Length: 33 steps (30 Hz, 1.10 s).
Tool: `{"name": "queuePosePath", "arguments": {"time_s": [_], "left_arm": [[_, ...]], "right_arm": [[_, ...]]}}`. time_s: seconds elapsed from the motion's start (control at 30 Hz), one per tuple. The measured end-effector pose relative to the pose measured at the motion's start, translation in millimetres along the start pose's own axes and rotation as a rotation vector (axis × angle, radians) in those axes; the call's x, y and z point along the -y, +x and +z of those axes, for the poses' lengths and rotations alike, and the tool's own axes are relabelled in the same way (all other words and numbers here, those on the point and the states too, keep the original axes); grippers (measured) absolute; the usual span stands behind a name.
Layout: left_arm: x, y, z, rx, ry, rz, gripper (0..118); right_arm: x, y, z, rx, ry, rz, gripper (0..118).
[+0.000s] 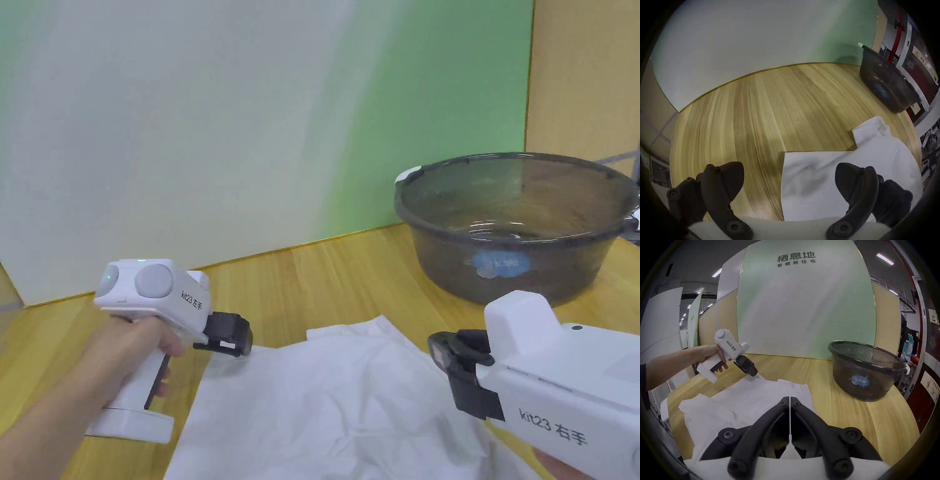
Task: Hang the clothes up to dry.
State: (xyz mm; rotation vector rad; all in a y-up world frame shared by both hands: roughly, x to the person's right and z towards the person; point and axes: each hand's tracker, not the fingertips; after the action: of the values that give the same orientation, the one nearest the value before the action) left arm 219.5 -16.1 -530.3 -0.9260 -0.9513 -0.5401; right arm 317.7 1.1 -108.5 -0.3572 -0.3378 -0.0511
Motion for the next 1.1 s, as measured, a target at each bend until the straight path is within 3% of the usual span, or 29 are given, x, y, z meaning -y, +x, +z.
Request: {"name": "queuePosePath", "arguments": {"time_s": [0.1,0.3,0.37,0.43,0.5,0.57,0.7,0.87,0.97,1.03,1.1], "left_arm": [[-4.2,-4.0,-5.1,-0.004,-0.007,0.008,107],[-4.8,3.8,-5.4,0.025,-0.015,0.005,81],[-4.7,4.1,-9.7,0.021,-0.018,0.011,65],[-2.0,6.1,-11.7,0.058,-0.051,-0.016,35],[-0.9,10.3,-11.3,0.033,-0.024,-0.03,26],[-1.6,9.7,-8.8,0.067,-0.019,-0.008,4],[6.5,15.5,-9.1,0.046,0.026,-0.072,3],[19.7,3.9,-14.4,0.1,0.085,0.025,2],[31.1,5.5,-9.4,0.101,0.122,0.007,0],[37.8,11.0,1.6,0.099,0.156,-0.065,0],[46.6,9.9,12.2,0.15,0.142,-0.032,0]], "right_arm": [[3.1,0.2,-3.0,0.015,-0.016,0.015,1],[4.2,6.5,-11.5,0.033,-0.029,-0.003,1],[4.4,7.0,-11.8,0.037,-0.028,-0.014,1],[4.5,7.5,-12.6,0.035,-0.032,-0.018,1],[5.4,6.5,-12.3,0.037,-0.034,-0.01,1],[6.6,6.3,-11.7,0.039,-0.036,-0.015,1],[9.1,4.3,-10.5,0.037,-0.037,-0.025,1],[5.2,7.2,-10.0,0.03,-0.036,-0.041,1],[-2.1,13.5,-13.2,0.036,-0.041,-0.071,1],[-9.6,14.9,-20.1,0.041,-0.055,-0.056,1],[-22.8,19.9,-35.8,0.035,-0.105,-0.005,1]]}}
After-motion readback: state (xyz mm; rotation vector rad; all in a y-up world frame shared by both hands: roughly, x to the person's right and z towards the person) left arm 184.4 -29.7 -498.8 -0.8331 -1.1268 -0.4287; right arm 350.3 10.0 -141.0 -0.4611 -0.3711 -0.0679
